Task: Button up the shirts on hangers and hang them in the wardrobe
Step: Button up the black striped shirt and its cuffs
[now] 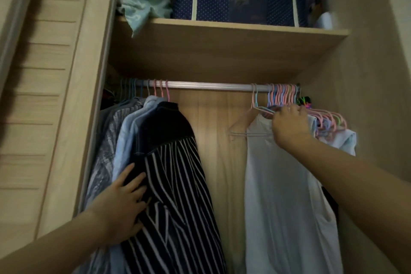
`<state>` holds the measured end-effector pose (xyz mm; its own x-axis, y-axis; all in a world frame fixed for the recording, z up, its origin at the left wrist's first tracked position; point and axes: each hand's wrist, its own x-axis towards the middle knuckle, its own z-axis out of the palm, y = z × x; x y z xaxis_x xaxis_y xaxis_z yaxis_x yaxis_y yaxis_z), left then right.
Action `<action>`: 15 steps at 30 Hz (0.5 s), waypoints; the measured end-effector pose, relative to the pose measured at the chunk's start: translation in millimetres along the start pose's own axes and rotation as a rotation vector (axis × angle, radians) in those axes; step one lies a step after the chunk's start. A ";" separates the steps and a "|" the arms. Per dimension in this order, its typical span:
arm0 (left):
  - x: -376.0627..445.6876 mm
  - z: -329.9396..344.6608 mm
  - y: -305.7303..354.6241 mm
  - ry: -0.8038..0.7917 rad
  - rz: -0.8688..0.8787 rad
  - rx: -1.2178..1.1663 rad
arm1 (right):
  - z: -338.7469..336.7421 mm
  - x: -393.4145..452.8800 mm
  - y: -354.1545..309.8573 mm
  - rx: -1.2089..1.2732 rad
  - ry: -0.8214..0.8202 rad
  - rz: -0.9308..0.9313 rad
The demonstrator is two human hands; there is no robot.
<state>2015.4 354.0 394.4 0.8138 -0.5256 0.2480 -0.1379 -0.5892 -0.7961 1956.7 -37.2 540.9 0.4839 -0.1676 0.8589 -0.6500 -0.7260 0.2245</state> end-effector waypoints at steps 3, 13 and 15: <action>-1.4 2.3 -1.2 0.005 0.022 -0.047 | 12.5 1.6 16.7 -0.060 0.010 0.053; -3.7 19.1 -4.6 0.205 0.012 -0.174 | 8.2 13.3 25.7 -0.044 0.031 0.060; -3.3 25.3 -6.2 0.378 0.049 -0.208 | 9.1 14.3 25.1 -0.073 0.010 0.026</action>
<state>2027.8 375.0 384.6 0.5445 -0.7213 0.4280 -0.3141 -0.6485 -0.6933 1952.7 -63.8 554.7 0.4607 -0.1782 0.8695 -0.7030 -0.6713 0.2349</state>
